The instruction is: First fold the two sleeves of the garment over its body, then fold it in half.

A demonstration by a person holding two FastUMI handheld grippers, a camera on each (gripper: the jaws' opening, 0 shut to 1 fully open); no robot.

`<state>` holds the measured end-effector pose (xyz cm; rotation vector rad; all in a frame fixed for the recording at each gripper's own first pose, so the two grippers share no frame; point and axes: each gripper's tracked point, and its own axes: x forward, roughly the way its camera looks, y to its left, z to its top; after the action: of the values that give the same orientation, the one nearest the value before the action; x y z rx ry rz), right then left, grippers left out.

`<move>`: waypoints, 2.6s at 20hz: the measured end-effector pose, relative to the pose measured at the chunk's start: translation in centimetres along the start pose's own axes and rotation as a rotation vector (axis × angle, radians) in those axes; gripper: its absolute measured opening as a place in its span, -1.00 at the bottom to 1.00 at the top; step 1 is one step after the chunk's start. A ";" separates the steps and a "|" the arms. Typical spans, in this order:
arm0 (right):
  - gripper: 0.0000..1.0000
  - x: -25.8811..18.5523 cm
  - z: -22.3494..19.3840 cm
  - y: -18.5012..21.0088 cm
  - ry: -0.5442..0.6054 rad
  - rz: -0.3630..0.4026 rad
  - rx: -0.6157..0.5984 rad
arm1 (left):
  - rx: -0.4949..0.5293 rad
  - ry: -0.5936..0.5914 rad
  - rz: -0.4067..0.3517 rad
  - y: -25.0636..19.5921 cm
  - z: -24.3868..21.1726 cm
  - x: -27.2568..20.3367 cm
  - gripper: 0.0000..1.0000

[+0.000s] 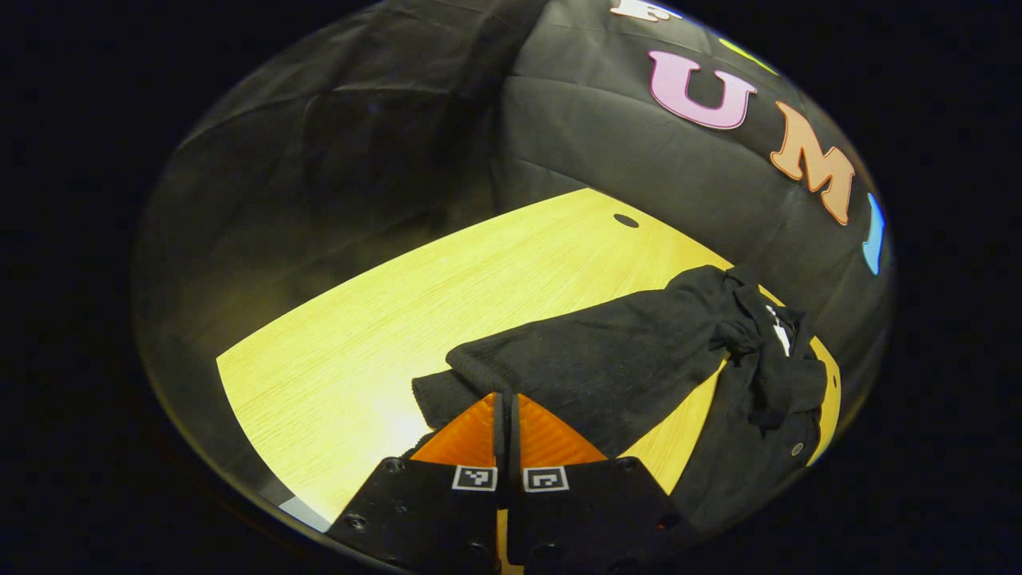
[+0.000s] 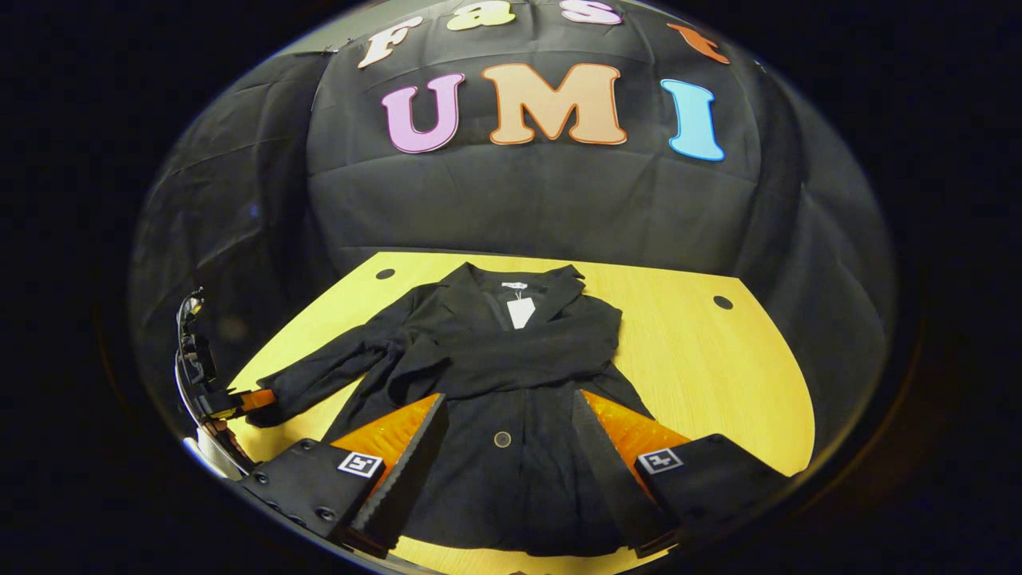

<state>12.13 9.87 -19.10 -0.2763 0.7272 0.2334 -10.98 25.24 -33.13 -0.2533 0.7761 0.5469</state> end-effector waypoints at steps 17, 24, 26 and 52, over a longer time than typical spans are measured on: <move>0.96 -2.8 -8.3 -13.3 0.170 -0.081 0.189 | 0.604 -0.136 -0.642 -44.3 0.3 -4.3 -1.00; 0.99 -3.2 -10.9 -14.7 0.222 -0.092 0.229 | 0.682 0.022 -0.683 -48.0 -6.4 -4.0 -0.82; 0.92 -3.3 -11.4 -14.7 0.229 -0.091 0.233 | 0.707 0.012 -0.674 -47.5 -6.6 -4.3 0.39; 0.93 0.3 -18.8 -7.2 0.458 0.003 0.021 | 0.407 0.175 -0.255 -13.8 -10.8 -9.6 0.88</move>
<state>2.86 -3.03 -31.53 -0.3126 1.1822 0.1656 -15.36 5.78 -33.43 -0.0202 0.9892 0.1193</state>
